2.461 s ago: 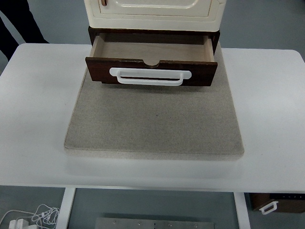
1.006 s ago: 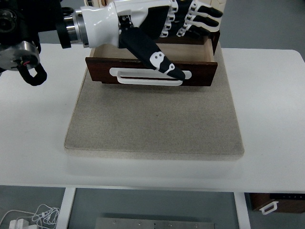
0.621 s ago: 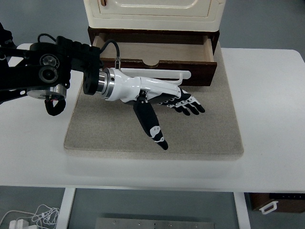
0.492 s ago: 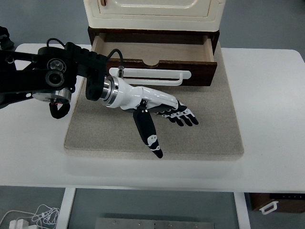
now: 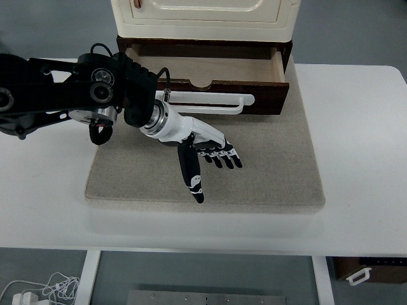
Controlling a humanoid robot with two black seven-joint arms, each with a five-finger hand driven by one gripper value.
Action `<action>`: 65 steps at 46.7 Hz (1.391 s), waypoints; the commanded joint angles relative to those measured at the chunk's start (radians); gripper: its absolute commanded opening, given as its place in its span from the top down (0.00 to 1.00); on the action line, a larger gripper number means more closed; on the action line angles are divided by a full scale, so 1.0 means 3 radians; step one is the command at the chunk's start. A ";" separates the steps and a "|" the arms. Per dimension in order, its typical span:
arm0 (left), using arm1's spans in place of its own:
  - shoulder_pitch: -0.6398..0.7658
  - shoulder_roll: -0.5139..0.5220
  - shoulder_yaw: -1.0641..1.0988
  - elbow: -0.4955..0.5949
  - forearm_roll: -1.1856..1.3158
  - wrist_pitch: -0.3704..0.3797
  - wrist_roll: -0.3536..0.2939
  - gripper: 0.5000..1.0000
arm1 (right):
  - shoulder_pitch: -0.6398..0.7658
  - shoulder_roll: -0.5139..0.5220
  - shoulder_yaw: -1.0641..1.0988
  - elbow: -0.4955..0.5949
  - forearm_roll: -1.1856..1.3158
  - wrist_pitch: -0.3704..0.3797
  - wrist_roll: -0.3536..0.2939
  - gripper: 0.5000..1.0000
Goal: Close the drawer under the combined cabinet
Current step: 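Swing the left hand over the open brown drawer, fingers extended, then push the drawer front with the left hand toward the cabinet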
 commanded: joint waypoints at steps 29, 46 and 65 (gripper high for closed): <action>-0.0073 -0.0341 0.0054 0.0633 0.0225 -0.0168 0.0015 0.00 | 0.0000 0.0000 0.0000 0.0000 0.0000 0.0002 0.0000 0.10; -0.0068 -0.0362 0.0049 0.0955 0.0266 -0.0173 -0.0005 0.00 | 0.0000 0.0000 0.0000 0.0000 0.0000 0.0002 0.0000 0.10; -0.0063 -0.0464 -0.0048 0.1262 0.0302 -0.0163 -0.0036 0.00 | 0.0000 0.0000 0.0000 0.0000 0.0000 0.0002 0.0000 0.10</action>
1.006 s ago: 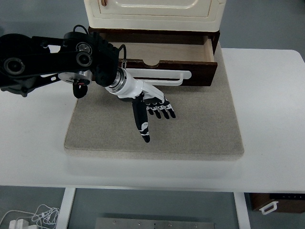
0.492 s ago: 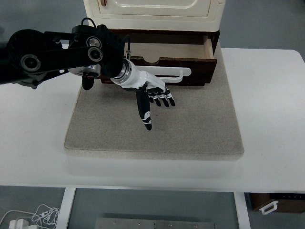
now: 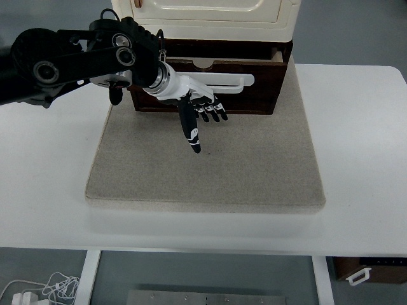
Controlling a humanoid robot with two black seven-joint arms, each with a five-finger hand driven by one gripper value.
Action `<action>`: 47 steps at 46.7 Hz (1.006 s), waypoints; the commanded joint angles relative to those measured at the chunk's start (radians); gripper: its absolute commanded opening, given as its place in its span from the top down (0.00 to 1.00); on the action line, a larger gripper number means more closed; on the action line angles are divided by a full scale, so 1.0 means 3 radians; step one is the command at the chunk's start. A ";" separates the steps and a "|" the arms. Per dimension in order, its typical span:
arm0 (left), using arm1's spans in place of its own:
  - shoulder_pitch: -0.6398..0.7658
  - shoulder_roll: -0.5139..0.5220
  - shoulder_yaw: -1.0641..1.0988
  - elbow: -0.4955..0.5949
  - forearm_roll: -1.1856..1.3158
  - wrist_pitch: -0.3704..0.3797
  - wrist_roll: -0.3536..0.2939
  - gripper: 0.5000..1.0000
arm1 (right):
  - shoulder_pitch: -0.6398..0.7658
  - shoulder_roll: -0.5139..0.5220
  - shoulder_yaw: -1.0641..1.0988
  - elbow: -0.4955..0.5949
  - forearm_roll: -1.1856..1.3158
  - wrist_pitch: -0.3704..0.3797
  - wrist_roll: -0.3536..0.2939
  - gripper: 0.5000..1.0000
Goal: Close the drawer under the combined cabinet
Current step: 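Push the drawer front with the left hand toward the cabinet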
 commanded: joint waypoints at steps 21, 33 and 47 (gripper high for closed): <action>0.0016 -0.0060 -0.0026 0.0427 0.0004 -0.0004 -0.0057 0.00 | 0.0000 0.0000 0.0000 0.0000 0.0001 0.0002 0.0000 0.10; 0.0021 -0.0070 -0.0026 0.0540 -0.0001 -0.0004 -0.0098 0.00 | 0.0000 0.0000 0.0000 0.0000 0.0001 0.0002 0.0000 0.10; 0.0021 -0.0070 -0.0031 0.0581 -0.0006 0.0001 -0.0113 0.00 | 0.0000 0.0000 0.0000 0.0000 0.0001 0.0002 0.0000 0.10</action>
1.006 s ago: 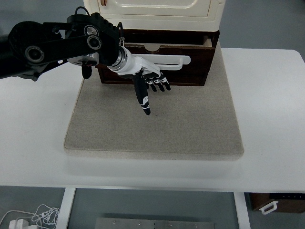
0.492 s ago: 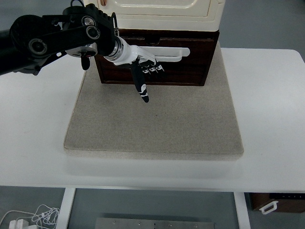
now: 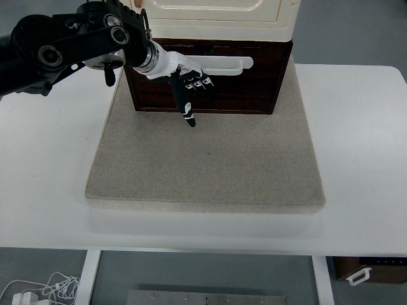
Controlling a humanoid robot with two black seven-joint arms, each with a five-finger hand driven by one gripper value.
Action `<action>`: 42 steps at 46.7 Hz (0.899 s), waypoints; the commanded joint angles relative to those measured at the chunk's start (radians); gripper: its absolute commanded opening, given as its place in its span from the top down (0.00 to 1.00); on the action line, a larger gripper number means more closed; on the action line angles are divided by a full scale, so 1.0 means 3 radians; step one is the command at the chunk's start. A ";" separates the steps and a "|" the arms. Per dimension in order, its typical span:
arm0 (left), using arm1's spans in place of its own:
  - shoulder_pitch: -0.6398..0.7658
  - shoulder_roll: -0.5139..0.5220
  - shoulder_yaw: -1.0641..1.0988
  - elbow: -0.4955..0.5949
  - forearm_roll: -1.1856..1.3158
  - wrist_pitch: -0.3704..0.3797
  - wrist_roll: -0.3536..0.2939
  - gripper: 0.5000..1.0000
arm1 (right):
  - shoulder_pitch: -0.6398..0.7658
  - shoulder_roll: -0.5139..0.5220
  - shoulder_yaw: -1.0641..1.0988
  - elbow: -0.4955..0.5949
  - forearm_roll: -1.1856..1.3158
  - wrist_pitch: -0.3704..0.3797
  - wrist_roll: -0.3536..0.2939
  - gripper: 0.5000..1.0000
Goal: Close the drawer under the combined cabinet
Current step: 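Push the drawer front with the left hand toward the cabinet, then lift the left hand up and away from the closed drawer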
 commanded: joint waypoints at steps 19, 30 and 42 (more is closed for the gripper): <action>0.0083 -0.0026 -0.0226 -0.0264 -0.0027 -0.0245 -0.0012 0.00 | 0.0000 0.0000 0.0000 0.0000 -0.0001 -0.0004 0.0000 0.10; 0.0088 -0.0041 -0.0655 -0.0443 -0.0057 -0.0353 -0.0226 0.00 | 0.0000 0.0000 0.0000 0.0000 -0.0001 0.0001 0.0000 0.10; 0.0088 -0.0010 -0.1489 -0.0448 -0.0057 -0.0486 -0.0518 0.00 | 0.0000 0.0000 0.0000 0.0000 -0.0001 0.0001 0.0000 0.10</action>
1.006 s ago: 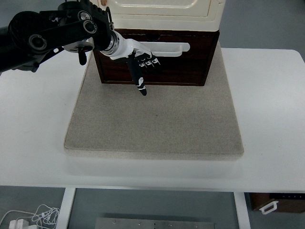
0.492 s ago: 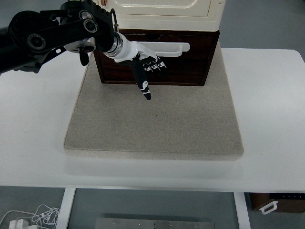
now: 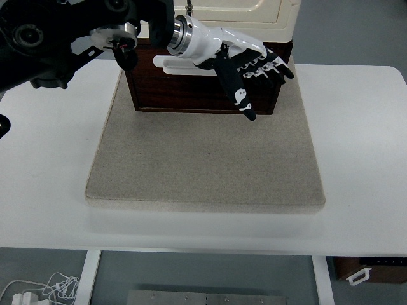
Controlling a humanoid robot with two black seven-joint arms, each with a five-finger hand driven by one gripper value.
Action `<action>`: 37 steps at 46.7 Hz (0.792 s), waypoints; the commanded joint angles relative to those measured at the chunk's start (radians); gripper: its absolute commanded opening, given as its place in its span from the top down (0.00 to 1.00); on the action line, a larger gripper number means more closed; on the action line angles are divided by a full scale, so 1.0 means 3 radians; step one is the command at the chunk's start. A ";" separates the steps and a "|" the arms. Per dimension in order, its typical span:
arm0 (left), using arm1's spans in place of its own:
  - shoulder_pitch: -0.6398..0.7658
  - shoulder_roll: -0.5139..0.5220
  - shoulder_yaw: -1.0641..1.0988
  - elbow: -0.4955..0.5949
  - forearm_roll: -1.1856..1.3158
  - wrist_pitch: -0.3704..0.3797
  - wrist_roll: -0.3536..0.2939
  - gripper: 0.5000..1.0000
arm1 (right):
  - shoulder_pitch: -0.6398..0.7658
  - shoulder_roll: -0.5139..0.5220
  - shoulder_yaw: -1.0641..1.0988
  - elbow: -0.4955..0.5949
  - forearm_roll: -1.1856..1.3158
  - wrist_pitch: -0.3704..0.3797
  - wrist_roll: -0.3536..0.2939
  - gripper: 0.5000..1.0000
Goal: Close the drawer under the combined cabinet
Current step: 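Lift the left hand up and away from the closed drawer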
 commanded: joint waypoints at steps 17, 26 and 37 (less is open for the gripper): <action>0.0163 0.0102 -0.1690 0.0090 -0.0008 -0.0100 -0.0498 0.00 | 0.0000 0.0000 0.0000 0.0000 0.0000 0.0001 0.0000 0.10; 0.0378 0.0102 -0.2457 0.0105 -0.0008 -0.0110 -0.0596 0.00 | 0.0000 0.0000 0.0000 0.0000 0.0000 0.0001 0.0000 0.10; 0.0393 0.0153 -0.3117 0.0427 -0.0013 0.0023 -0.0749 0.00 | 0.0000 0.0000 0.0010 0.0000 0.0000 0.0001 0.0000 0.10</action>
